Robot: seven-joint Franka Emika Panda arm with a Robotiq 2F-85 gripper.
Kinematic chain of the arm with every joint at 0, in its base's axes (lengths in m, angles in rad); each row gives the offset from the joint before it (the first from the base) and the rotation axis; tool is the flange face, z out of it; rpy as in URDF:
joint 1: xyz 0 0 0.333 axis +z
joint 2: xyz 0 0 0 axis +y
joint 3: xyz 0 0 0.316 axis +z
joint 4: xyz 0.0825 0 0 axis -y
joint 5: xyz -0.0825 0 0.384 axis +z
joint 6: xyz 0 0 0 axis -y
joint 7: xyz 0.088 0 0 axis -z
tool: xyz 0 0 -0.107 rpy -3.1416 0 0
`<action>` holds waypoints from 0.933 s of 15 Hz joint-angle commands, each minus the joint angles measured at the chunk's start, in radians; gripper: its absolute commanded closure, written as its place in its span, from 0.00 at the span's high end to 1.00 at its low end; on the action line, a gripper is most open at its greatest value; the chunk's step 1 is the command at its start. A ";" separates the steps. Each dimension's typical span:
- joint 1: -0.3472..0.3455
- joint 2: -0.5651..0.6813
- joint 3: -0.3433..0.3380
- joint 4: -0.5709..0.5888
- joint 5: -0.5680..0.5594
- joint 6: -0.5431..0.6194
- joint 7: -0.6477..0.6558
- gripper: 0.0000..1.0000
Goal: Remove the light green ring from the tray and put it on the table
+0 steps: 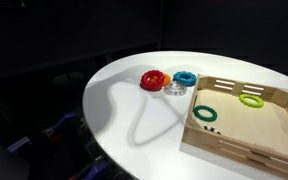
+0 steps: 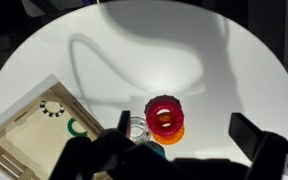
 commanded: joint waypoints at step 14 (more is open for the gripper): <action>-0.160 0.368 -0.091 0.242 -0.115 0.202 0.146 1.00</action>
